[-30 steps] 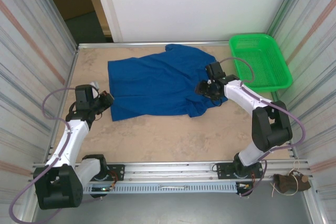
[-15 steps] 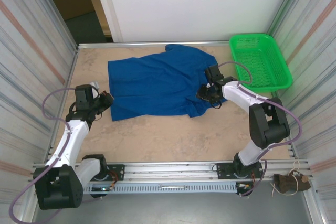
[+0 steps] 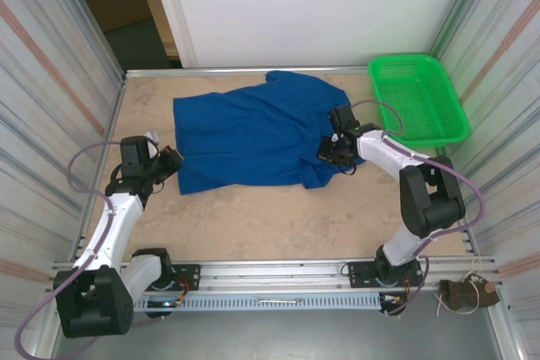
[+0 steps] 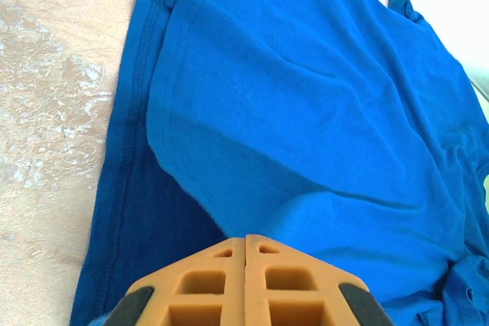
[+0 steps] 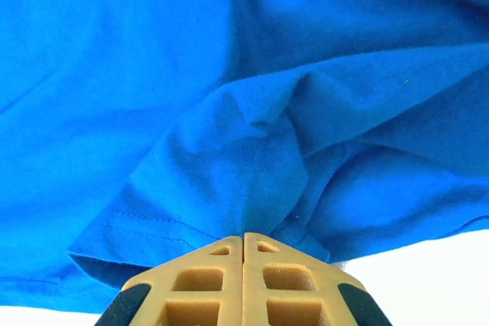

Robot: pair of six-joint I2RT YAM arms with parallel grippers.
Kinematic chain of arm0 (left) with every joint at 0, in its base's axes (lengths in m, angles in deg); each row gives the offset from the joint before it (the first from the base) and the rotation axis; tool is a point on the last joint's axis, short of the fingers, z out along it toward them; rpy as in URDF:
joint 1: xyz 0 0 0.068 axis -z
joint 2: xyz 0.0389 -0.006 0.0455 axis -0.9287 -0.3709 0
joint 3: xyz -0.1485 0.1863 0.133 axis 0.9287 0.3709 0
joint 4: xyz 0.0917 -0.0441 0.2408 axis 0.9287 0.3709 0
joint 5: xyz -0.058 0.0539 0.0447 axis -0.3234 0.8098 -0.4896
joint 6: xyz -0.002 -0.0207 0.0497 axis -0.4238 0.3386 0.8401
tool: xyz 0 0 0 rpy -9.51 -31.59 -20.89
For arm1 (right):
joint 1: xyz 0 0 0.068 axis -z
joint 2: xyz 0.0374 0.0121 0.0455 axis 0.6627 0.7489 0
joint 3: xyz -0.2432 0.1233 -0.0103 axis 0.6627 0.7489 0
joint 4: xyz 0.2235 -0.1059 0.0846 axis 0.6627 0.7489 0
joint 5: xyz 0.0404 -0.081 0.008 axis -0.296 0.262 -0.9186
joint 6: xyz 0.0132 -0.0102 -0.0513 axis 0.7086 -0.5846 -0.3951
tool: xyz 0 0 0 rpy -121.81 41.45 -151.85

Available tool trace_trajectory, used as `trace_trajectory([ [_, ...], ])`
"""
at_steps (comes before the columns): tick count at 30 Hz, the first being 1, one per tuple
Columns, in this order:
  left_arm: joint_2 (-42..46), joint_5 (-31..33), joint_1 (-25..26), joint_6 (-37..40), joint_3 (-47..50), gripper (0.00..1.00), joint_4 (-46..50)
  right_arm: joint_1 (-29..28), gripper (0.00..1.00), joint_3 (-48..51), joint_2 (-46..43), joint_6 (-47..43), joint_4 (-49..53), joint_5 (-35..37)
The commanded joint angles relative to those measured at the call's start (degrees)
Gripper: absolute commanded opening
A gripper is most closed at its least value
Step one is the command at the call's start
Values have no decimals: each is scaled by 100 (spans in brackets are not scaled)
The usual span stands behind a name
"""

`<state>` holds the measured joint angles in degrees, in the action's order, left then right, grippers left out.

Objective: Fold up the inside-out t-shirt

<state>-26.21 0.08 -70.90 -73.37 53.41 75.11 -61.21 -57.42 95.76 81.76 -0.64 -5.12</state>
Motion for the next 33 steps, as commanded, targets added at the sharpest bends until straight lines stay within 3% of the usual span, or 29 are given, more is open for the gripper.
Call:
trace_trajectory([
  [1,157,-115,-40,-60,-100,0,-46,231,0,-182,-854,-44,25,-381],
  [8,-36,-399,-125,-273,-1400,0,-94,1317,0,-1651,-2304,45,535,-1163],
  [19,-656,-746,-667,-850,-4044,0,-250,3664,0,-3583,-2867,1192,309,-2997],
  [26,-435,-467,-796,-1503,-5294,0,-797,4305,0,-5058,-3223,1968,-282,-2926],
  [33,-1212,-300,-795,-1458,-6548,0,-762,4317,0,-6238,-2700,2266,-544,-2624],
])
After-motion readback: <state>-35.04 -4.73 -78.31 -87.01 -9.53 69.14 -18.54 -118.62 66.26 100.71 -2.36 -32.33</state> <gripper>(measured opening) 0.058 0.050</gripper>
